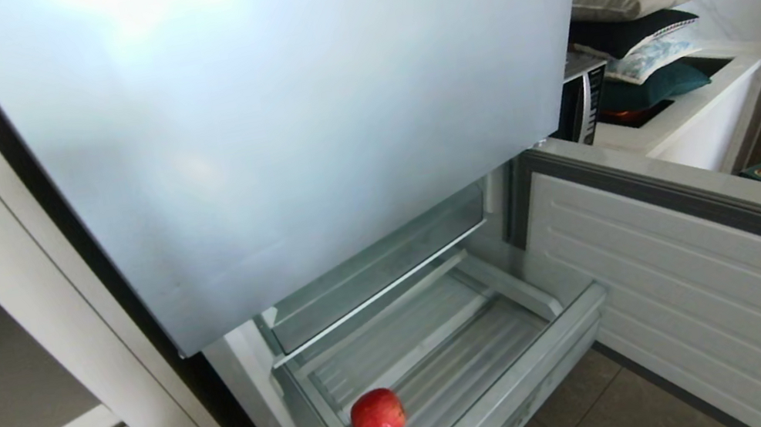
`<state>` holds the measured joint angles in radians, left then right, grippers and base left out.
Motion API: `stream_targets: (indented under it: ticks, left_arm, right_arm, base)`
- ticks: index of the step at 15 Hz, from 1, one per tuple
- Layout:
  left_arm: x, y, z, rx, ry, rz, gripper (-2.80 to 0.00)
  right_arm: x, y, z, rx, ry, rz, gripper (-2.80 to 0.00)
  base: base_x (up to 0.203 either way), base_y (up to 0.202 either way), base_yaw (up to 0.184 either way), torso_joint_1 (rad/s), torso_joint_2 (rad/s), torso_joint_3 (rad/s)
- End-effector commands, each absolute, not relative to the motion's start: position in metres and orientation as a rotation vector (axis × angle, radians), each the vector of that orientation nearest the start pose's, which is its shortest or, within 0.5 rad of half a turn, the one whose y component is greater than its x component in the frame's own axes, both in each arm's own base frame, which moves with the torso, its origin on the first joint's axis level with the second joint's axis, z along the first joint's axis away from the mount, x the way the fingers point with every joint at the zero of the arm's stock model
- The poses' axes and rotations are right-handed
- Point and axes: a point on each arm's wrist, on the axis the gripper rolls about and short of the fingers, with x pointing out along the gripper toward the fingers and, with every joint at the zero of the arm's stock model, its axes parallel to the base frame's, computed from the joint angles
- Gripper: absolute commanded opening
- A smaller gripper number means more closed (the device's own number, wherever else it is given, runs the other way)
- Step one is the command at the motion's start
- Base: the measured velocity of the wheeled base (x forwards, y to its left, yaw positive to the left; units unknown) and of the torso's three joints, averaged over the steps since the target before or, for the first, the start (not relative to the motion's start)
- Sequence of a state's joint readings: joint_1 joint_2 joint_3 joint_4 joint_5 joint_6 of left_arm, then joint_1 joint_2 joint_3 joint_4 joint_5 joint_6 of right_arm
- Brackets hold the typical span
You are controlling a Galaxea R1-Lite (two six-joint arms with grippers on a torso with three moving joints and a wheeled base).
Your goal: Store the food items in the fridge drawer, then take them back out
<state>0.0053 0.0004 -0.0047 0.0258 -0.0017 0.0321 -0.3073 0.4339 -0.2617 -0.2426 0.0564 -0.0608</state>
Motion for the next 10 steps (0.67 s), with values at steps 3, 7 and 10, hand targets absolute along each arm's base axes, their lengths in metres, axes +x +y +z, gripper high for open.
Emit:
stream_targets:
  ticks: [3, 7, 10]
  left_arm:
    - [-0.023, 0.0, 0.074, 0.032, 0.022, 0.004, -2.8]
    - [-0.023, 0.0, 0.074, 0.034, 0.022, 0.004, -2.8]
    - [-0.023, 0.0, 0.074, 0.032, 0.022, 0.004, -2.8]
  right_arm:
    - [0.0, 0.0, 0.117, -0.094, 0.07, -0.118, -2.8]
    - [-0.008, 0.0, 0.082, -0.093, 0.159, 0.003, -2.8]
    - [-0.02, 0.0, 0.077, -0.089, 0.053, 0.002, -2.8]
  base:
    - [0.0, 0.0, 0.0, 0.0, 0.0, 0.0]
    - [0.0, 0.0, 0.0, 0.0, 0.0, 0.0]
    - [0.0, 0.0, 0.0, 0.0, 0.0, 0.0]
